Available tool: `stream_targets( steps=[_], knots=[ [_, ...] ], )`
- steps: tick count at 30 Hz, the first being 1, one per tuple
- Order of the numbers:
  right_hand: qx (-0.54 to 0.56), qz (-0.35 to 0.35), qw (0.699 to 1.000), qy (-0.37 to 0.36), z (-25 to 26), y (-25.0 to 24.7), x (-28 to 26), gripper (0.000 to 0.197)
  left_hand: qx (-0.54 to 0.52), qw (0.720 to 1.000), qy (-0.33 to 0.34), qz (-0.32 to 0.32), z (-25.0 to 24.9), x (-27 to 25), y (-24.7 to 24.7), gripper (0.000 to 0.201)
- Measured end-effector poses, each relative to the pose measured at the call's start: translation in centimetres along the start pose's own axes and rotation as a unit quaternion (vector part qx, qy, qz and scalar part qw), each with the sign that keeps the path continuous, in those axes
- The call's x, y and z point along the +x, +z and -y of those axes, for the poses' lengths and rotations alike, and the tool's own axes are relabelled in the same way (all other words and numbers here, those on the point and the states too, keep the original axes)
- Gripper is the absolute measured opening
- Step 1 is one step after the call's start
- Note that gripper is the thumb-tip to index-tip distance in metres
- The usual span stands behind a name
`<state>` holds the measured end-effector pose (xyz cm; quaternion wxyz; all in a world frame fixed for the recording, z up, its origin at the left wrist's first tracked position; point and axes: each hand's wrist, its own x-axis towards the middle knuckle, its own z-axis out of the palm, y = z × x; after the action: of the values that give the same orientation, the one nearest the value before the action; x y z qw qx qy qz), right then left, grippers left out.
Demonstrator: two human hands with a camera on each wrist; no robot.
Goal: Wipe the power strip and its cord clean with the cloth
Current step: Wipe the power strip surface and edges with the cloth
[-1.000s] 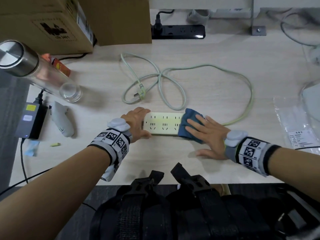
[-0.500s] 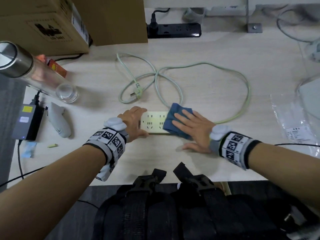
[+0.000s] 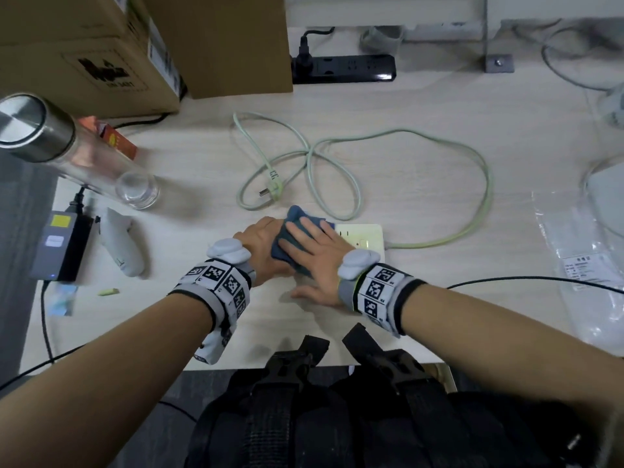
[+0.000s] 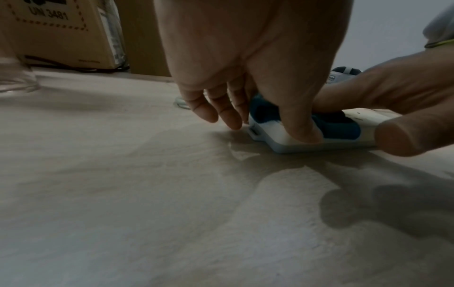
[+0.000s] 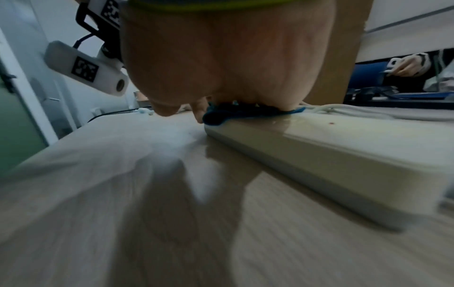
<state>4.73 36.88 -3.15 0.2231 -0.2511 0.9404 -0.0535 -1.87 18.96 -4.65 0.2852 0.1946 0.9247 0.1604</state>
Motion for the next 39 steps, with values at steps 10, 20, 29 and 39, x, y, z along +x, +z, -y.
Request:
stream_targets(
  steps=[10,20,29,39],
  knots=[
    [-0.029,0.039,0.999,0.020,-9.0,1.4,-10.7,0.084,0.055,0.998,0.013,0.008,-0.4,0.0,-0.4,0.076],
    [0.036,-0.017,0.999,0.012,-0.6,0.6,-1.0,0.079,0.096,0.995,-0.007,0.013,-1.9,-0.3,-1.0,0.076],
    [0.023,-0.103,0.994,0.024,-6.8,2.4,-8.0,0.072,0.177,0.984,0.014,0.022,-3.2,-1.7,-1.7,0.084],
    [0.097,-0.076,0.982,0.142,-6.4,0.9,-7.3,0.083,0.093,0.993,-0.011,0.070,-3.9,-0.2,-2.5,0.085]
  ],
)
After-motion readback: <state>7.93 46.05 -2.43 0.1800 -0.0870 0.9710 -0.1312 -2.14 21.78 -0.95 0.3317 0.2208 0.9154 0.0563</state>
